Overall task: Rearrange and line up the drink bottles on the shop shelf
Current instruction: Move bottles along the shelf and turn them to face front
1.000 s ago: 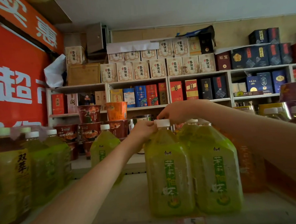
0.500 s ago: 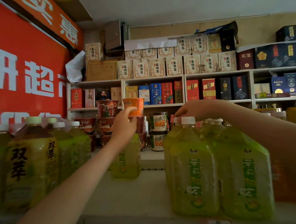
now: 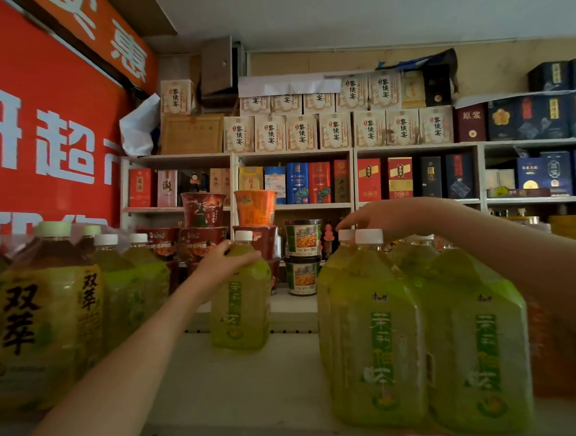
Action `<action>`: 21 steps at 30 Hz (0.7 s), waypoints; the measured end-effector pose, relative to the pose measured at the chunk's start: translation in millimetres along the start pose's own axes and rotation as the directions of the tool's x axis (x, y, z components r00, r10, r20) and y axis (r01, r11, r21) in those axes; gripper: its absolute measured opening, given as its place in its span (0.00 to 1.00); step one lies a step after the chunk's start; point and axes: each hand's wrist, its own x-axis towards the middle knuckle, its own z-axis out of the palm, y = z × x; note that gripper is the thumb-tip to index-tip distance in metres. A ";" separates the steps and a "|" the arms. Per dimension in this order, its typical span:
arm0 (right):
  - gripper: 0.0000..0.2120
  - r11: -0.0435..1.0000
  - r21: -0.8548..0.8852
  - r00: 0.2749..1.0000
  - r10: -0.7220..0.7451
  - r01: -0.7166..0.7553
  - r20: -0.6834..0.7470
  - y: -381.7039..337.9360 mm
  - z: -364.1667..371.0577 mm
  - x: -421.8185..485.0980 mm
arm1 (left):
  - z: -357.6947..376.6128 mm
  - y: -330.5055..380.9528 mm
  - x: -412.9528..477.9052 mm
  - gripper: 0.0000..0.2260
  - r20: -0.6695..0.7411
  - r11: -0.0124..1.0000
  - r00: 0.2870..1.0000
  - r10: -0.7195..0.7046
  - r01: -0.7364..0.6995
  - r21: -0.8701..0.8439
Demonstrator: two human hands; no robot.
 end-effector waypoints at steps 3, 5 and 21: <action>0.25 1.000 0.010 0.999 0.016 -0.016 0.032 1.3 -2.2 -1.8 | 14.6 7.4 2.2 0.26 -0.113 0.989 0.987 0.117 -0.106 0.100; 0.24 0.999 0.034 0.998 0.035 -0.037 0.048 0.5 -5.0 -3.6 | 26.3 15.4 -0.2 0.24 -0.110 0.975 0.978 0.178 -0.161 0.152; 0.15 0.997 -0.076 1.000 0.011 -0.010 0.008 5.9 0.9 12.8 | 107.2 55.3 8.4 0.16 -0.187 0.992 0.980 0.069 -0.046 0.121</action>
